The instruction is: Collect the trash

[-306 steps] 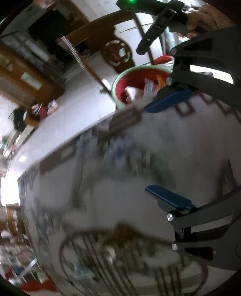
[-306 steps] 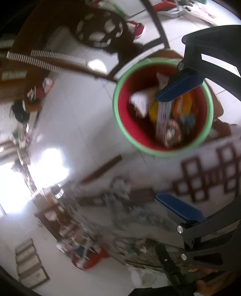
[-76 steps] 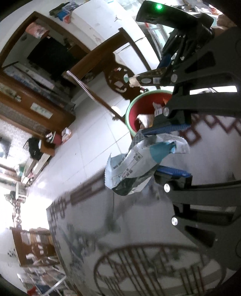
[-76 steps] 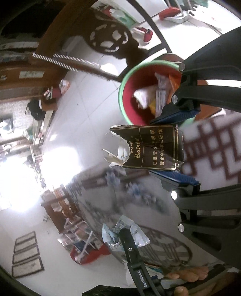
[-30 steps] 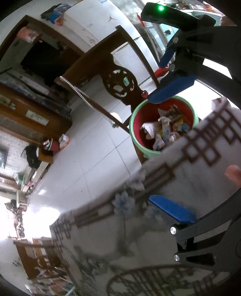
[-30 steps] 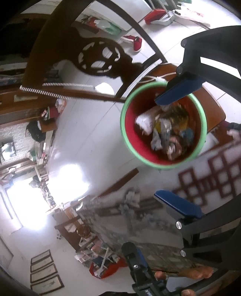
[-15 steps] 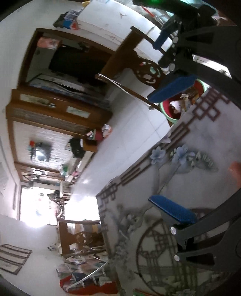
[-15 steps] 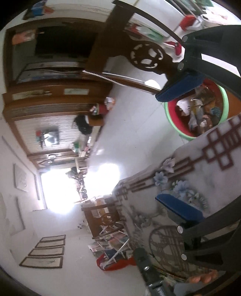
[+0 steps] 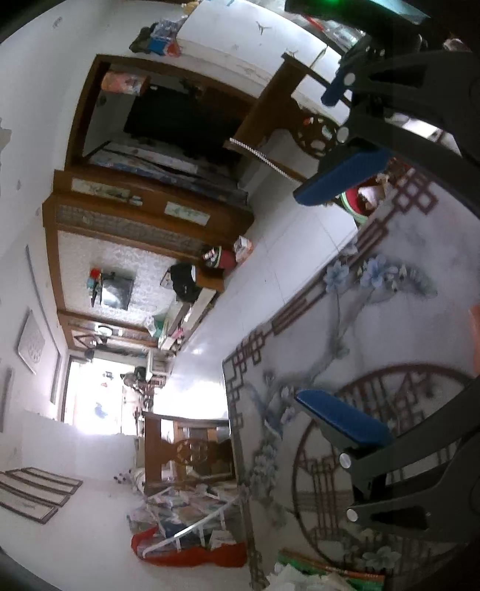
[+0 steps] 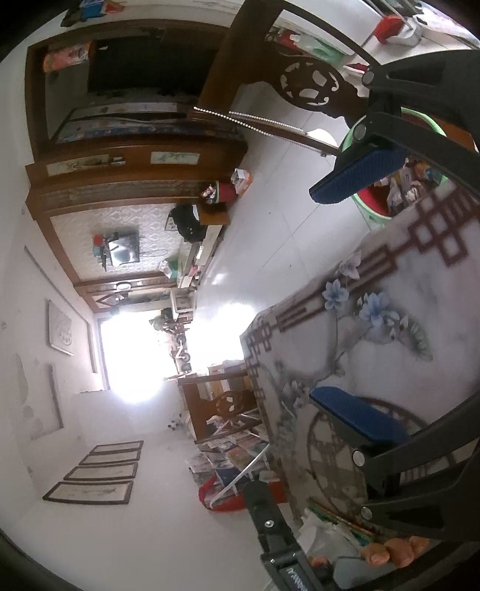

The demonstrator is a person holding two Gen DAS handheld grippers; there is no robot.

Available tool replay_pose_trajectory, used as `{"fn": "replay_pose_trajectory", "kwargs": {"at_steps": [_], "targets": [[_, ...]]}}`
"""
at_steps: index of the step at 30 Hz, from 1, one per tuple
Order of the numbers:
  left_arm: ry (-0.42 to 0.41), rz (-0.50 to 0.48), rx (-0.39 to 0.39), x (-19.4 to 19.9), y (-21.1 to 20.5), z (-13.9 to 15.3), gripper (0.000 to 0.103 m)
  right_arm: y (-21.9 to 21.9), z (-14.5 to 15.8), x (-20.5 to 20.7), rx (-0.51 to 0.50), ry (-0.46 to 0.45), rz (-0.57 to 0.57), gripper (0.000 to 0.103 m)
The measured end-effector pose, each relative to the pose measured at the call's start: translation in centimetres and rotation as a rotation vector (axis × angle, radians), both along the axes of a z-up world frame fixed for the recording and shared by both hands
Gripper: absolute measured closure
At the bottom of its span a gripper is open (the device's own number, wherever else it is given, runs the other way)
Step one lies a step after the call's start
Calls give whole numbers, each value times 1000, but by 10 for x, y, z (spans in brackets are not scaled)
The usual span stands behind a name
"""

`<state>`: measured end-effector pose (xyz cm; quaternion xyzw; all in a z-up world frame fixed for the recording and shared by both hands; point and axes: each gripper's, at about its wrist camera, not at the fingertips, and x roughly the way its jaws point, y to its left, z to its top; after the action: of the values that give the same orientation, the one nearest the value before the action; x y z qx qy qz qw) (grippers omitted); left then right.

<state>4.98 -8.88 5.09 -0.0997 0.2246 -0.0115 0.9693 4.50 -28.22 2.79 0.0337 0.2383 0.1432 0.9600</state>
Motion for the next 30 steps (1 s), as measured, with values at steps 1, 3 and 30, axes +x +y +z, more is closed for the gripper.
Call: {"fn": "replay_pose_trajectory", "kwargs": {"at_steps": [1, 3, 30], "targets": [[1, 7, 3, -1, 3, 0, 5, 1, 1, -1, 9, 0, -2, 7], [-1, 16, 0, -4, 9, -1, 5, 3, 2, -3, 16, 0, -10, 7], [32, 16, -28, -11, 37, -9, 5, 33, 8, -19, -39, -74, 9, 7]]}}
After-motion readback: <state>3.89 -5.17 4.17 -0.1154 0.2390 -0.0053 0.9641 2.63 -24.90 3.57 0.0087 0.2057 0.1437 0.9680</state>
